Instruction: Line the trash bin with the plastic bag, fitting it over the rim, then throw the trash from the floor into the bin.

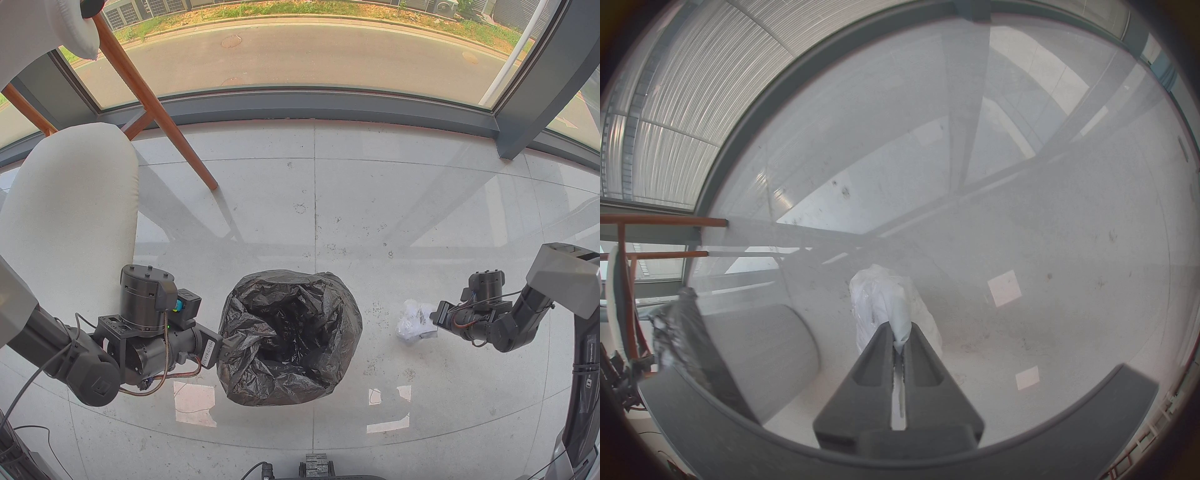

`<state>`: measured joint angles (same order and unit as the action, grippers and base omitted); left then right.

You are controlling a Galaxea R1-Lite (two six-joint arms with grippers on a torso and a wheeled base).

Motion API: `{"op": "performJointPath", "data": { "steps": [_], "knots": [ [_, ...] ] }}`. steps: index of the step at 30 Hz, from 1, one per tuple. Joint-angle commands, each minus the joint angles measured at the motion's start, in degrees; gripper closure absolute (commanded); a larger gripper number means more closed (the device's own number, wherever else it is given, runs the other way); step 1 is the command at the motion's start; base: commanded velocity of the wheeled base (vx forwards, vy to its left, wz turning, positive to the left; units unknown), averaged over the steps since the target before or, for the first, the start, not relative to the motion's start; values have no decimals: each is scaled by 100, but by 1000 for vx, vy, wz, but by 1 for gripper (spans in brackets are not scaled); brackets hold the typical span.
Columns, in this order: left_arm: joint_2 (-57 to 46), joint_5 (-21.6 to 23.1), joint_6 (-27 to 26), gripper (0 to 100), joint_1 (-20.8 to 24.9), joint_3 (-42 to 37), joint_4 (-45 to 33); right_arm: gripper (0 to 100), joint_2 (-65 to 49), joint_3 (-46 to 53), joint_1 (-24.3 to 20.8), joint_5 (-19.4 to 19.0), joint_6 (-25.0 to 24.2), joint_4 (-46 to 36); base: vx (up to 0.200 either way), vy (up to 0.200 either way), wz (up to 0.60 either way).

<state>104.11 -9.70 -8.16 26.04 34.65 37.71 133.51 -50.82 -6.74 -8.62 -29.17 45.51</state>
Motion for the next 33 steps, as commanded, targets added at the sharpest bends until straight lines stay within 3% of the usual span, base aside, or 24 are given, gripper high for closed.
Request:
{"op": "performJointPath", "data": {
  "steps": [1, 7, 13, 15, 17, 22, 27, 33],
  "knots": [
    [-92, 4, -2, 0, -2, -19, 9, 100, -1495, 547, 68, -202, 70, -200, 0, 0, 0],
    [-347, -5, -2, 0, -2, -265, 18, 100, -3182, 398, -196, -764, 17, -1668, 0, 0, 0],
    [-479, -5, -2, 0, -11, -318, 18, 100, -3973, 169, -952, -773, -177, -2239, 0, 0, 0],
    [-488, 4, 7, 0, -11, -301, 18, 100, -4114, 187, -1391, -720, -308, -2318, 0, 0, 0],
    [-488, 12, 7, 0, -11, -301, 35, 100, -4158, 257, -1998, -623, -414, -2318, 0, 0, 0],
    [-549, 21, 7, 0, 24, -327, 35, 100, -3797, 125, -2710, -342, -387, -2178, 0, 0, 0],
    [-567, 39, 7, 0, 42, -327, 53, 100, -3173, -7, -3070, -272, -379, -1905, 0, 0, 0],
    [-567, 48, 7, 0, 86, -344, 53, 100, -2031, -165, -3474, 97, -326, -1070, 0, 0, 0]
  ]
}}
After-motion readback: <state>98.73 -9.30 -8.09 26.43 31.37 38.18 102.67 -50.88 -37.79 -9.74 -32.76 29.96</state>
